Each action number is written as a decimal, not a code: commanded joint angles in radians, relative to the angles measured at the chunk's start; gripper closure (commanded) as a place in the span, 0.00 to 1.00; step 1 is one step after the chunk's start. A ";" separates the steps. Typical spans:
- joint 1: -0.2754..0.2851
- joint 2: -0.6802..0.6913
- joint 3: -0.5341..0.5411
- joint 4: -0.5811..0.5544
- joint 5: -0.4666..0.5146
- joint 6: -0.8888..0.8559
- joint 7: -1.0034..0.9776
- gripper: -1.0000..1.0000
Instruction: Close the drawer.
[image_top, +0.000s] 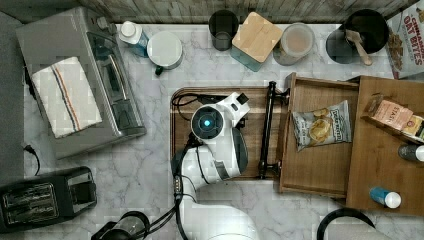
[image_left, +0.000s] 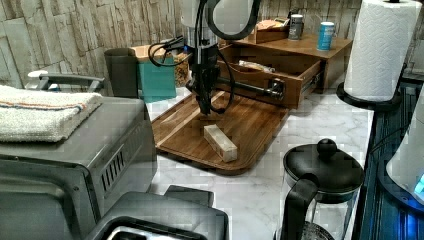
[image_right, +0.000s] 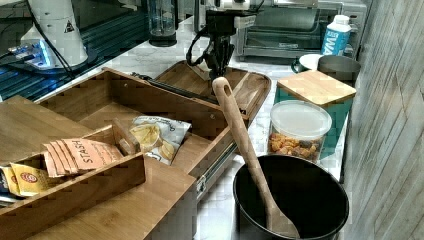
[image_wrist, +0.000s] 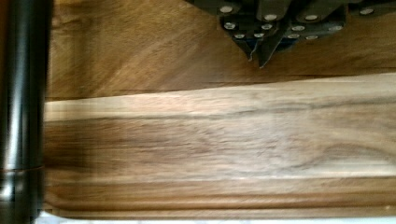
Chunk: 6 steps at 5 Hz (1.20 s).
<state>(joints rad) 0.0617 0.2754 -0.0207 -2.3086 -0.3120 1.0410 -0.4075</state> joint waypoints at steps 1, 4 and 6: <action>-0.061 -0.006 -0.015 -0.035 0.040 -0.089 -0.049 1.00; -0.129 -0.082 -0.051 -0.048 0.068 -0.082 -0.159 1.00; -0.224 -0.047 -0.096 0.134 0.164 -0.172 -0.494 1.00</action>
<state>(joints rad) -0.0961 0.2456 -0.0732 -2.3262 -0.1570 0.9277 -0.7812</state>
